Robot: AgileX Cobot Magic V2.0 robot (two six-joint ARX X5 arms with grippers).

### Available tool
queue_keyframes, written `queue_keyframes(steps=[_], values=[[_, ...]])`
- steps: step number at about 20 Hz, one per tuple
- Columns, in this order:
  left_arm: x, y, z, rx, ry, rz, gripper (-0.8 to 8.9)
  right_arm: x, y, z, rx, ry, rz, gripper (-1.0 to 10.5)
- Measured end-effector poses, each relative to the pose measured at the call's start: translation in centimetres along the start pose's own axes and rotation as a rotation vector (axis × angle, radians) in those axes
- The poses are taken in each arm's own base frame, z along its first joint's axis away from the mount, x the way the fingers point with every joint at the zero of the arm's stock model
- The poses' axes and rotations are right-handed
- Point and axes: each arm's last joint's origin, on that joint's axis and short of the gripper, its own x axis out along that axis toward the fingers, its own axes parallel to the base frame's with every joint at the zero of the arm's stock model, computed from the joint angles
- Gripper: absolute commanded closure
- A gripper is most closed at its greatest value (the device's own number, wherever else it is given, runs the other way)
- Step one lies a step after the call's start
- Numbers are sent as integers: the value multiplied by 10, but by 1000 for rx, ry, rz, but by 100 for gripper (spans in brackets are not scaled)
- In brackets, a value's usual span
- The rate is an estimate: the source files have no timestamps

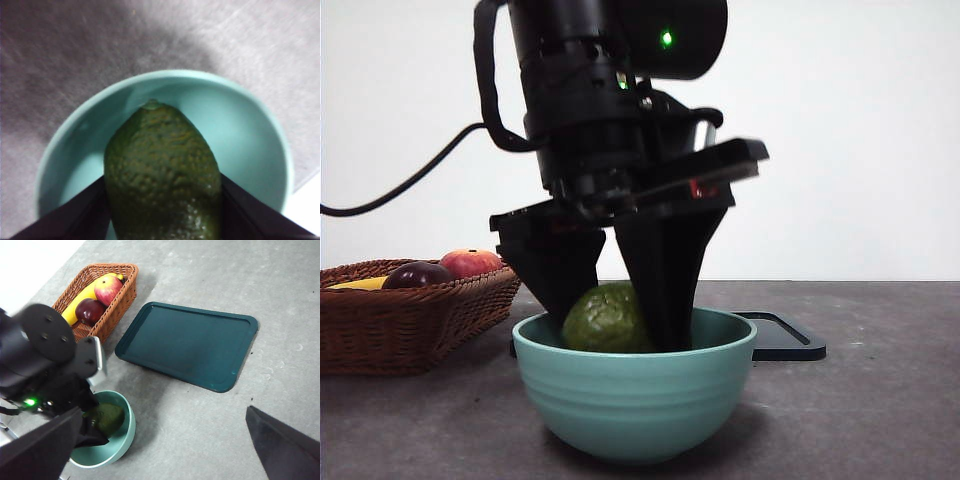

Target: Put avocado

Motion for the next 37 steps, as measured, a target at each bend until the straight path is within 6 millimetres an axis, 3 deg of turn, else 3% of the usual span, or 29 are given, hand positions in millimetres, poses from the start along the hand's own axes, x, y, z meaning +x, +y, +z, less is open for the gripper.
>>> queue_keyframes(steps=[6,11,17,19,21,23,25,28,33,35,37], values=[[3,0,1,8,4,1,593,0,0,0,0,0,0,421],[3,0,-1,6,18,4,384,0,0,0,0,0,0,421],[-7,-2,3,21,27,6,373,0,0,0,0,0,0,421],[-21,-5,10,29,14,3,370,0,0,0,0,0,0,421],[-35,-7,12,40,-18,-4,302,0,0,0,0,0,0,421],[-56,-8,7,55,-63,-15,221,0,0,0,0,0,0,421],[-85,-8,-4,71,-130,-29,220,0,0,0,0,0,-1,421],[-132,-4,-31,99,-219,-43,221,0,0,0,0,0,-1,421],[-205,8,-92,144,-404,-63,221,0,0,0,0,0,0,421],[-227,12,-118,189,-538,-72,221,0,1,0,0,3,5,421],[-233,20,-147,211,-636,-73,221,1,2,0,-1,8,15,421]])
